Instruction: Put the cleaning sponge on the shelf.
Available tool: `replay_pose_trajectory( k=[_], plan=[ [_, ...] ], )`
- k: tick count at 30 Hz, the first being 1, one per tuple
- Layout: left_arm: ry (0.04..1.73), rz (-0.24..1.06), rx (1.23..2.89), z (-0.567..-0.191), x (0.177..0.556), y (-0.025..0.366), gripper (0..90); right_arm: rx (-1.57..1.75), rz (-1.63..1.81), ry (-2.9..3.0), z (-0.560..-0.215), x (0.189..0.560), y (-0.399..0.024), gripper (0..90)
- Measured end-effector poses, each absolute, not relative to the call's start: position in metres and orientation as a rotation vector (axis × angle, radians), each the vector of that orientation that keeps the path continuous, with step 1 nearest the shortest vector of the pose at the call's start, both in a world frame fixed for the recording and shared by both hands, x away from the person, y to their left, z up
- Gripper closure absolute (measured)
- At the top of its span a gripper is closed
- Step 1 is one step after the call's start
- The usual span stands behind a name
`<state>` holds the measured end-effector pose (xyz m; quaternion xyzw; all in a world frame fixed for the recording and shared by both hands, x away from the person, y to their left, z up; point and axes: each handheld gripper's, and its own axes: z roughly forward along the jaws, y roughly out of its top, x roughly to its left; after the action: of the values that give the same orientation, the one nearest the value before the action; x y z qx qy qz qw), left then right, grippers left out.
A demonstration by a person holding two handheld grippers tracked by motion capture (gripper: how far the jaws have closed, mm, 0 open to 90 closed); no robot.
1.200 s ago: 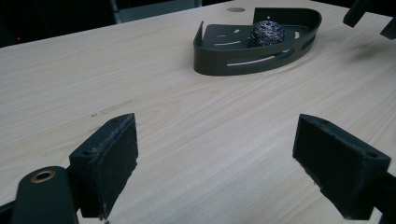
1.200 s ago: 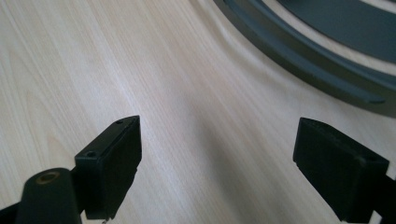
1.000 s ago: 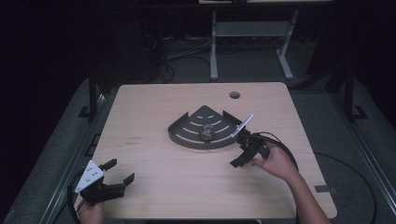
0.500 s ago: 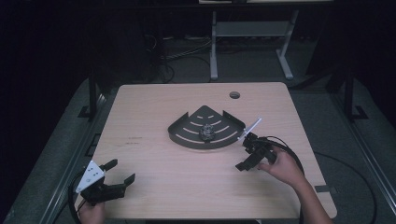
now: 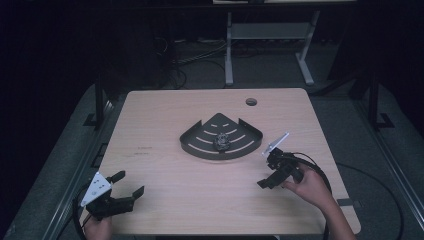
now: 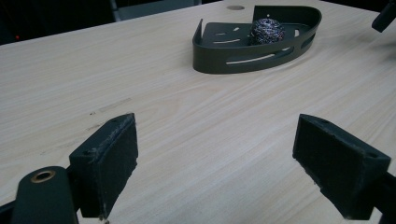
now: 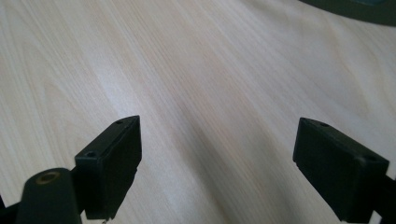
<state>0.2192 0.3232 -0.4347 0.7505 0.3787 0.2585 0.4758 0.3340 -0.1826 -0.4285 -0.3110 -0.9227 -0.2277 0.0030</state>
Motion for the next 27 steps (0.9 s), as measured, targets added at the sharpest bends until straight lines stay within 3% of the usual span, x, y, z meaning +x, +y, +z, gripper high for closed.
replay_pose_trajectory(
  k=[27],
  plan=[
    [0.923, 0.633, 1.844, -0.436, 0.219, 0.321, 13.5, -1.048, -0.792, -2.861, -0.441, 0.301, -0.214, 15.0]
  ],
)
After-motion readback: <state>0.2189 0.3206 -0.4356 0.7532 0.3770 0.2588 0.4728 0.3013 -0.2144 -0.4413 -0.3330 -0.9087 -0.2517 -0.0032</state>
